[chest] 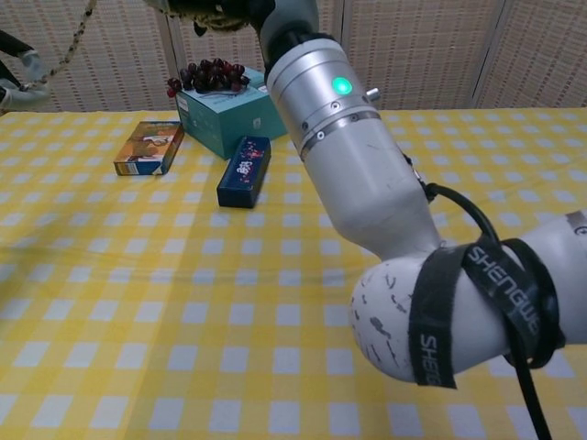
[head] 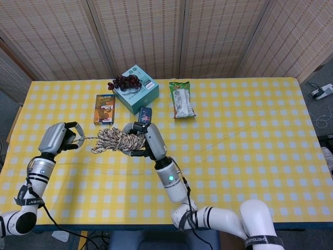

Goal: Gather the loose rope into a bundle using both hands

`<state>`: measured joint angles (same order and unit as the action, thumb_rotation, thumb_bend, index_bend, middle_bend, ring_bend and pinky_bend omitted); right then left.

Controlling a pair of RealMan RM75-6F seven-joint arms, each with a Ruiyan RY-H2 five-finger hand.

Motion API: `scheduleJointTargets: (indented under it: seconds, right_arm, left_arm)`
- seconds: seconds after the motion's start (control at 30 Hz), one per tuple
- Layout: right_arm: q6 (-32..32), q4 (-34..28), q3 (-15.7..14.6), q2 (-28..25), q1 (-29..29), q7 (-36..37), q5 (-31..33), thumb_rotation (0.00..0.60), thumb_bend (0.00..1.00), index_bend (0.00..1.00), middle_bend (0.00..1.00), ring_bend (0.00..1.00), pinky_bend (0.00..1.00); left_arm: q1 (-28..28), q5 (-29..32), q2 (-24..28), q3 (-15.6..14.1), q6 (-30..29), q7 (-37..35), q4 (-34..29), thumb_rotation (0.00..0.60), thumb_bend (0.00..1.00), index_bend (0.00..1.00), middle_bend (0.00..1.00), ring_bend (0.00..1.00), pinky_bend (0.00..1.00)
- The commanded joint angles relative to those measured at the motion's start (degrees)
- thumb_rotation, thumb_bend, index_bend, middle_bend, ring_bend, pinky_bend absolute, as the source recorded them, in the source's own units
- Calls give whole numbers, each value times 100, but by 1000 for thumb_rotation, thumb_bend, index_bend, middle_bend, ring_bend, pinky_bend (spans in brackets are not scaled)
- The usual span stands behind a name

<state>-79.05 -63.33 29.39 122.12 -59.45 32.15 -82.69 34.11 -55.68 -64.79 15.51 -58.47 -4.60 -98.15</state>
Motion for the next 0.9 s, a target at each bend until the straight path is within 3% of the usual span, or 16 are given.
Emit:
scheduleJointTargets:
  seconds: [0.03,0.6,0.9]
  right_arm:
    - [-44,59,34,27,-16,8,13,600,221,938,739,602,660]
    - [-82,189,97,-92,20,-139,142,600,221,938,739,607,661]
    - [14,-110,-157,-563,286,-373,86,600,229,938,739,609,661]
  left_arm:
    - [-25,-11,8,-20,27,-25,7,600,397,769,1000,1000,1000]
    - [-275,-323,156,-223,114,-212,-27,600,397,770,1000,1000,1000]
    - [-421,-384,327,-276,100,-292,16,600,396,708,985,936,1000]
